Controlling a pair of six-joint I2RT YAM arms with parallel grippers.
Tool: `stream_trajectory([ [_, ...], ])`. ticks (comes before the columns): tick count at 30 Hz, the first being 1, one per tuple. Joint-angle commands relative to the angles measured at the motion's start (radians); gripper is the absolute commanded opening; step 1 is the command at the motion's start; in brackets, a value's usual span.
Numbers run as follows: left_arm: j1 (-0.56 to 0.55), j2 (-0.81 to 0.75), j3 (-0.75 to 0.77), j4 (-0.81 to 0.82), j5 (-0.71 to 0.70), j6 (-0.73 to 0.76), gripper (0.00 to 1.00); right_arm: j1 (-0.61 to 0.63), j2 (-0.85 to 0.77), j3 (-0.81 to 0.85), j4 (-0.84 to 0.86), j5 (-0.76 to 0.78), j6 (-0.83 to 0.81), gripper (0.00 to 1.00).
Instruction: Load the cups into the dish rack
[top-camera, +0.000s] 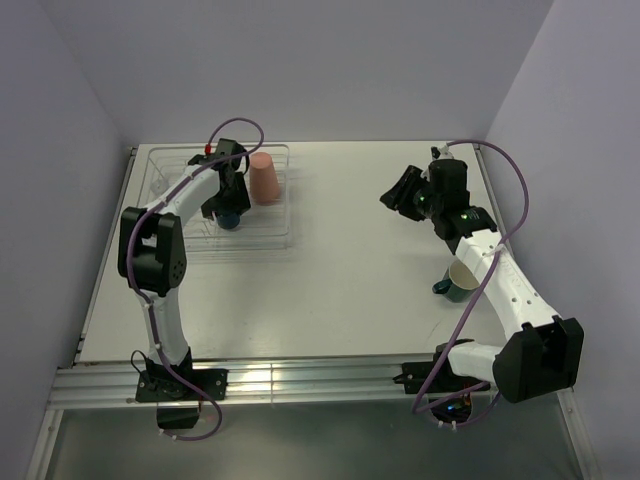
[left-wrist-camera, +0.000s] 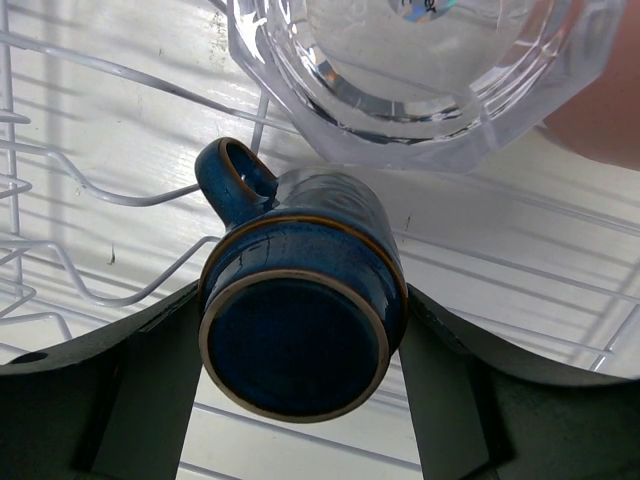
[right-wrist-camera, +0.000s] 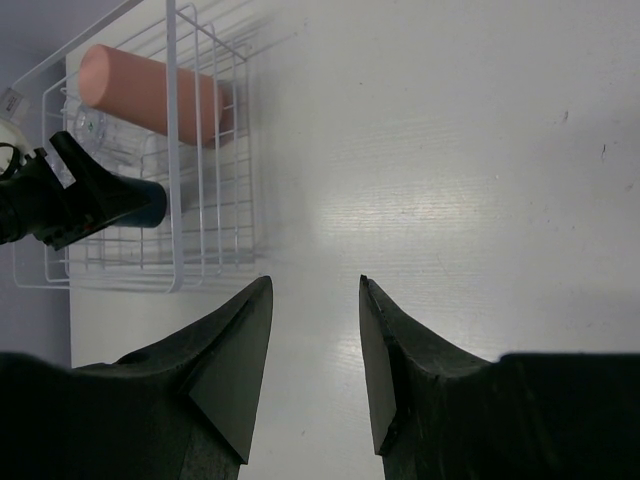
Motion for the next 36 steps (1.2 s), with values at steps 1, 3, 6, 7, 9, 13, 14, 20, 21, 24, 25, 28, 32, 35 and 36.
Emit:
stream_trajectory([
  [1,0.005,-0.066,0.025,0.002,-0.026,0.009,0.78,-0.008,-0.004,-0.01,0.037,-0.006,-0.011,0.47],
  [3,0.004,-0.063,0.026,-0.001,-0.021,0.008,0.77,-0.01,-0.004,-0.01,0.038,-0.007,-0.013,0.47],
  [6,0.004,-0.071,0.019,0.002,-0.02,0.008,0.77,-0.008,-0.006,-0.008,0.032,0.0,-0.016,0.47],
  [7,0.005,-0.078,0.017,0.006,-0.02,0.008,0.77,-0.01,-0.006,-0.01,0.034,0.0,-0.016,0.47],
  [9,0.005,-0.088,0.012,0.006,-0.021,0.009,0.78,-0.01,-0.008,-0.008,0.032,0.0,-0.016,0.47],
  [13,0.005,-0.111,0.008,0.003,-0.031,0.012,0.79,-0.008,-0.006,-0.008,0.034,-0.005,-0.014,0.47],
  [14,0.004,-0.114,0.009,0.002,-0.028,0.014,0.79,-0.01,-0.005,-0.008,0.034,-0.005,-0.014,0.47],
  [20,0.005,-0.141,0.009,-0.002,-0.023,0.017,0.79,-0.008,-0.008,-0.004,0.024,0.003,-0.014,0.47],
  [21,0.004,-0.146,0.005,0.0,-0.021,0.017,0.79,-0.008,-0.008,0.001,0.02,0.004,-0.016,0.47],
  [24,0.004,-0.167,-0.004,0.006,-0.015,0.02,0.79,-0.008,-0.008,0.013,0.003,0.015,-0.017,0.47],
  [25,0.004,-0.181,-0.006,0.012,-0.014,0.021,0.79,-0.008,-0.011,0.016,-0.003,0.023,-0.017,0.47],
  [28,0.004,-0.209,-0.011,0.026,0.002,0.026,0.79,-0.008,-0.017,0.038,-0.041,0.047,-0.027,0.47],
  [32,0.002,-0.259,-0.018,0.051,0.043,0.024,0.78,-0.008,-0.031,0.073,-0.133,0.151,-0.033,0.47],
  [35,-0.022,-0.35,-0.06,0.112,0.106,0.014,0.78,-0.01,-0.041,0.106,-0.218,0.263,-0.037,0.48],
  [36,-0.031,-0.374,-0.083,0.129,0.12,0.009,0.78,-0.01,-0.04,0.113,-0.242,0.295,-0.039,0.48],
])
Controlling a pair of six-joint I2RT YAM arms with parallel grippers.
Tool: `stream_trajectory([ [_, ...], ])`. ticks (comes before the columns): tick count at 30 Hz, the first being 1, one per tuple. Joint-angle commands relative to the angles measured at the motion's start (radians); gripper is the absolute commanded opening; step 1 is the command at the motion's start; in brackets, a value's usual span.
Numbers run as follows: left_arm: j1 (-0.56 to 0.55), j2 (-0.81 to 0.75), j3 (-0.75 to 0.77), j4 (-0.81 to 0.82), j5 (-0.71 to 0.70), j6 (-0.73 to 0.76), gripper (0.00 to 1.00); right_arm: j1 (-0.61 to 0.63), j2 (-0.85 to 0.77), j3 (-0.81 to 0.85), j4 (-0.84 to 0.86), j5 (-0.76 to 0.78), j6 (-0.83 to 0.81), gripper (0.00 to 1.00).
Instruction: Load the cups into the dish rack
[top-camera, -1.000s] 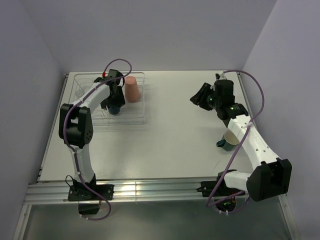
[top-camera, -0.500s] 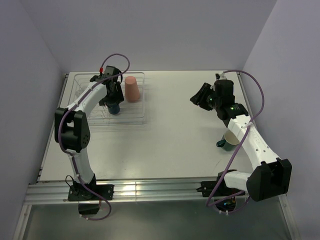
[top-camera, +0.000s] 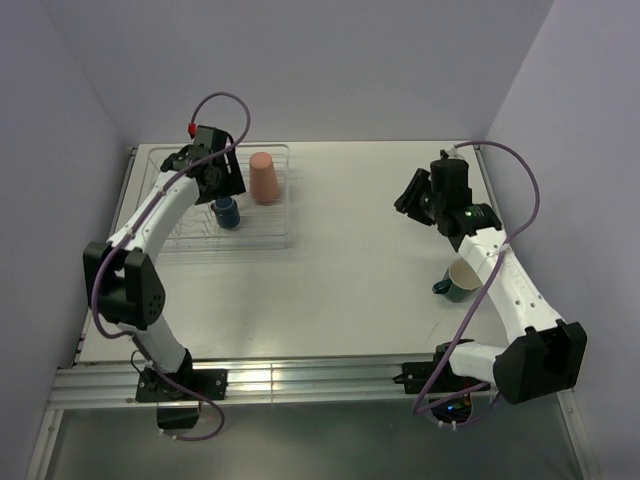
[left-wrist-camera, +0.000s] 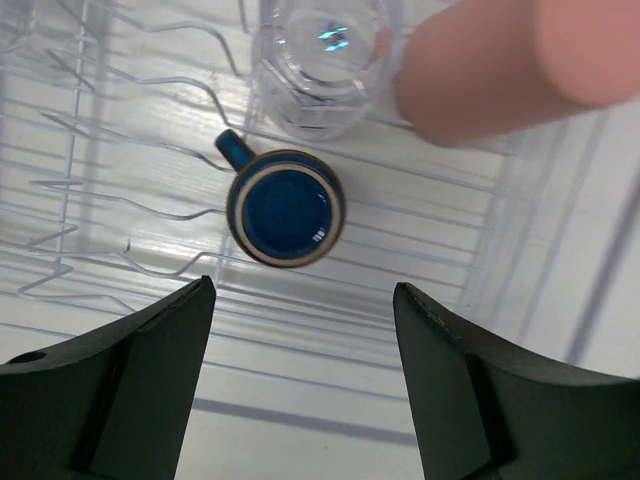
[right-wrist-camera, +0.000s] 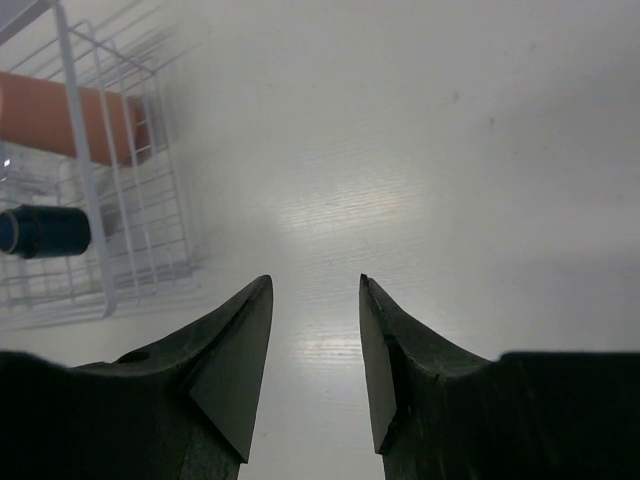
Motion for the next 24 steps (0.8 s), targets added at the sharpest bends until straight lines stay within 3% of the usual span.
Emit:
stream_trajectory([
  [1,-0.039,-0.165,-0.04,0.103,0.083,-0.007,0.78,-0.013,-0.034,0.075,-0.123,0.188,-0.024,0.48],
  [5,-0.148,-0.274,-0.106,0.169,0.143,-0.016,0.78,-0.062,-0.051,0.084,-0.243,0.294,-0.007,0.48],
  [10,-0.254,-0.406,-0.198,0.221,0.17,-0.019,0.79,-0.125,-0.086,0.059,-0.308,0.303,0.067,0.46],
  [16,-0.303,-0.497,-0.248,0.232,0.192,-0.007,0.8,-0.148,-0.141,0.009,-0.409,0.396,0.143,0.45],
  [24,-0.331,-0.515,-0.271,0.244,0.215,-0.005,0.8,-0.188,-0.18,-0.036,-0.484,0.456,0.157,0.5],
])
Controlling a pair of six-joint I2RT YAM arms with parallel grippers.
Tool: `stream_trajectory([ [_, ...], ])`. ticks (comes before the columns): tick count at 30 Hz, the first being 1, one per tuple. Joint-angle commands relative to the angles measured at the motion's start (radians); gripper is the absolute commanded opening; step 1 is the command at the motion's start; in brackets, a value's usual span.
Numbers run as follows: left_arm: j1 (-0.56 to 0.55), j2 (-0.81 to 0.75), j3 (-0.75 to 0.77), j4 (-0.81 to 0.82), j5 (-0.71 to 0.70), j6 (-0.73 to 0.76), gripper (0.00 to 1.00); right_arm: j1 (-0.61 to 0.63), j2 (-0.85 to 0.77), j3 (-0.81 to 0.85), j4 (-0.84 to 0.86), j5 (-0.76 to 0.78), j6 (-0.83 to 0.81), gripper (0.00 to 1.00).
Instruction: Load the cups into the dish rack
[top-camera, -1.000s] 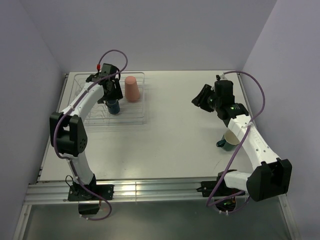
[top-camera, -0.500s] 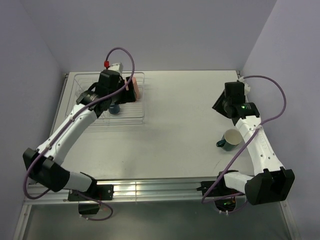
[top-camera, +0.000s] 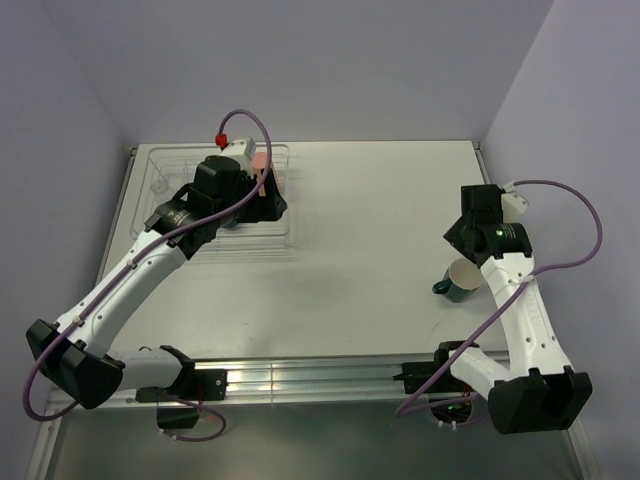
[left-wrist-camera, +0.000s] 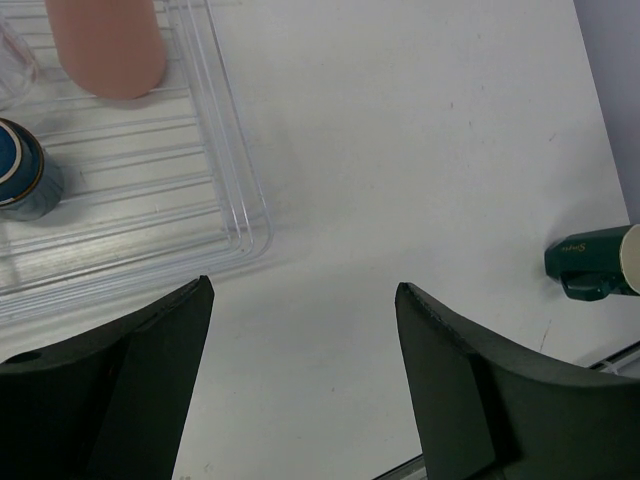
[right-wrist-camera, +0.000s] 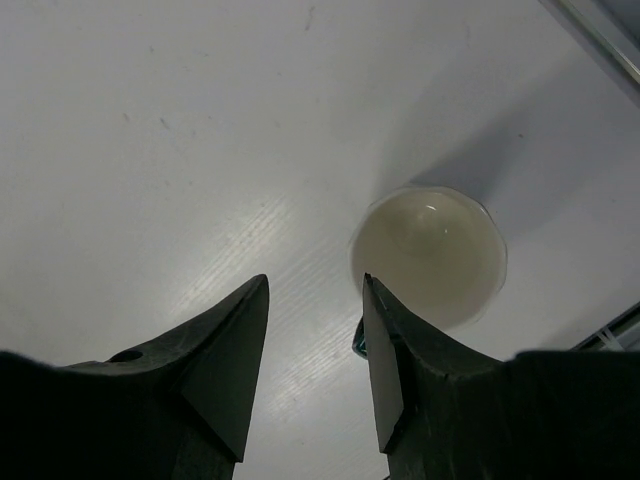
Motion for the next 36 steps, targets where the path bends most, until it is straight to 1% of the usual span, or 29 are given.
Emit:
stream_trajectory([
  [1,-0.012,-0.03,-0.012,0.047,0.022,-0.001,0.8,-0.017,0.003,-0.022,-0.039,0.054,0.02,0.51],
  [2,-0.012,-0.032,-0.015,0.047,0.022,-0.001,0.8,-0.051,0.009,-0.026,-0.036,0.048,0.022,0.51],
  [8,-0.016,-0.038,-0.022,0.053,0.024,0.001,0.8,-0.077,0.08,-0.035,-0.017,0.043,0.025,0.51],
  [13,-0.015,-0.027,-0.02,0.05,0.027,0.002,0.8,-0.103,0.121,-0.047,0.027,-0.01,0.032,0.51],
  [23,-0.016,-0.026,-0.026,0.053,0.028,0.005,0.8,-0.111,0.179,-0.081,0.063,-0.064,0.041,0.51],
  [33,-0.016,-0.016,-0.028,0.053,0.025,0.007,0.8,-0.115,0.216,-0.133,0.109,-0.072,0.034,0.51],
  [36,-0.015,-0.012,-0.028,0.048,0.021,0.007,0.8,-0.12,0.233,-0.139,0.126,-0.075,0.028,0.46],
])
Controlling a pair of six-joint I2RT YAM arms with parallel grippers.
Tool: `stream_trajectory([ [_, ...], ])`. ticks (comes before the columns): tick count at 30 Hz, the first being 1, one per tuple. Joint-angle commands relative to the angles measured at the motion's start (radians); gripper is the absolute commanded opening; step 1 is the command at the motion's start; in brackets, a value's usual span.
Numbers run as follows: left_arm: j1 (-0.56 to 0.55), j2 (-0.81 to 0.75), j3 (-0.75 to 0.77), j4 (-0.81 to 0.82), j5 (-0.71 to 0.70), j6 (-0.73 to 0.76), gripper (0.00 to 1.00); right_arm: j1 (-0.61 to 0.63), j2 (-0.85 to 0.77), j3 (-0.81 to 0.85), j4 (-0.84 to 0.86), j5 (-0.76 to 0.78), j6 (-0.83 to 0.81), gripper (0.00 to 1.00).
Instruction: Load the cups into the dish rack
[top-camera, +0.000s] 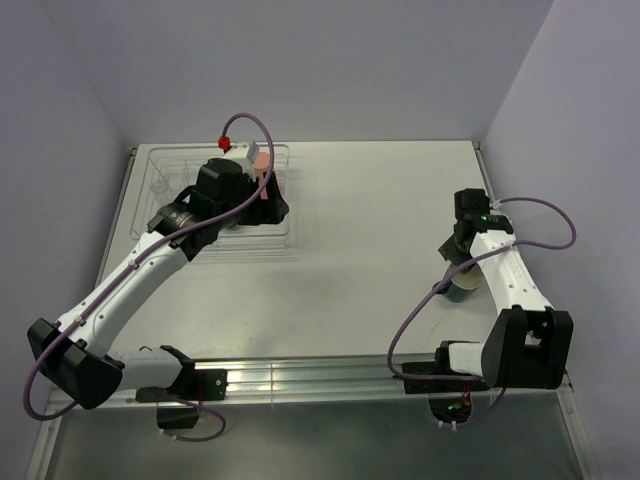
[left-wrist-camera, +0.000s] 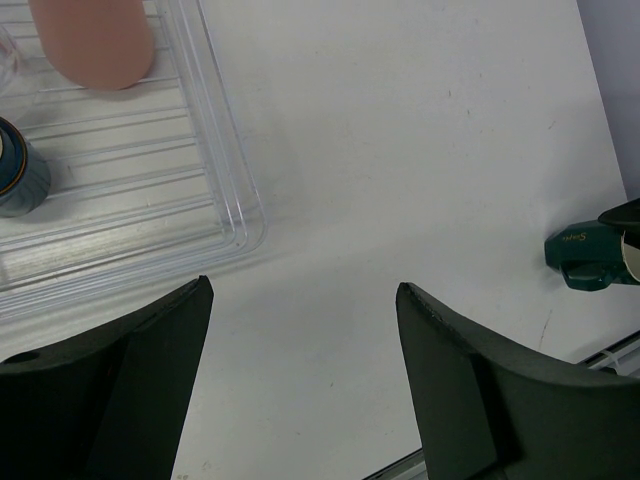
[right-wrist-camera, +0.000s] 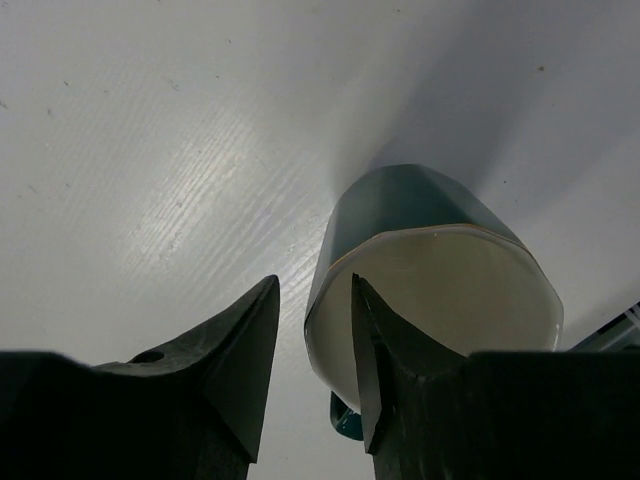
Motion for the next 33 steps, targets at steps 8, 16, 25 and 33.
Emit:
stream_trajectory([
  [8,-0.006,0.018,0.008,0.031,0.006,0.009,0.8,-0.029,0.039,-0.028,0.106,-0.039,-0.044,0.0],
  [16,0.006,0.045,0.069,0.045,0.119,0.0,0.82,-0.029,-0.114,0.07,0.159,-0.295,-0.121,0.0],
  [25,0.386,0.028,-0.073,0.514,0.893,-0.305,0.85,0.168,-0.087,0.406,0.336,-0.692,-0.023,0.0],
  [33,0.458,0.117,-0.109,0.934,1.108,-0.603,0.87,0.287,0.082,0.535,0.789,-0.97,0.236,0.0],
])
